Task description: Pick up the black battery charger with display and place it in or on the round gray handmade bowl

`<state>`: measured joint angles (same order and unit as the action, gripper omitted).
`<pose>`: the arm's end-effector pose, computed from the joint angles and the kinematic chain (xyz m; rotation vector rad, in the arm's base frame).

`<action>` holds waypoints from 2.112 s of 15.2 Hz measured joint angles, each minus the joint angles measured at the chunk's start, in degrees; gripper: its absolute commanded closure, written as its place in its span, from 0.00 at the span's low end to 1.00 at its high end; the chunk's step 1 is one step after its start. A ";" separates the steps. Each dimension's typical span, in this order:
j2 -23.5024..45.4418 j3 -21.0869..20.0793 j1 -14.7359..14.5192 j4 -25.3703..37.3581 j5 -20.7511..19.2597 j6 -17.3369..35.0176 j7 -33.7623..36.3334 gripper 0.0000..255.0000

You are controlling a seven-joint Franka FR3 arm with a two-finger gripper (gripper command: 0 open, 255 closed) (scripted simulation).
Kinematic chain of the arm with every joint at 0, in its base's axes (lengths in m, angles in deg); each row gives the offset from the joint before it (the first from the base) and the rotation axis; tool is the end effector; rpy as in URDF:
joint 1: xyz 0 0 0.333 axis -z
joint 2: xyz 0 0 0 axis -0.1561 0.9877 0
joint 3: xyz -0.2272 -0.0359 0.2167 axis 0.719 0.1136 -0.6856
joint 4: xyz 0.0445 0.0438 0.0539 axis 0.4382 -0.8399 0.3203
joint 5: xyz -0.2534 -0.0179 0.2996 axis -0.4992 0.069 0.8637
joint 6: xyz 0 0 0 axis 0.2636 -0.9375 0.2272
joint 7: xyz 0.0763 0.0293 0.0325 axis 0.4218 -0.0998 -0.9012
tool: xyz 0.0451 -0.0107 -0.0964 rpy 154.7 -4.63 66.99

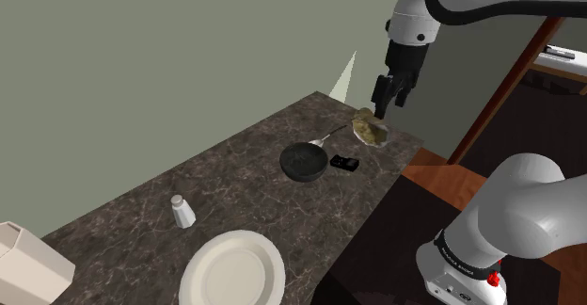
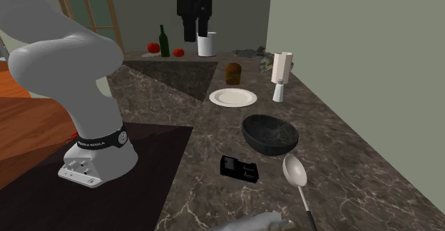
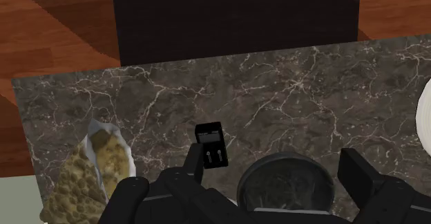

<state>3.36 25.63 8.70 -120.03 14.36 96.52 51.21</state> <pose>0.3123 0.0078 0.5471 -3.1171 0.0831 0.1314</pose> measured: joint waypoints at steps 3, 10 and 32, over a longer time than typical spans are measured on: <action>-0.11 0.40 0.10 -2.44 -0.36 2.70 -0.77 0.00; 4.23 2.61 0.70 -12.26 -2.10 19.09 -4.66 0.00; 38.69 8.80 0.04 -18.67 -0.35 65.17 -16.09 0.00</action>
<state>42.05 34.43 8.74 -138.71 14.01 161.70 35.12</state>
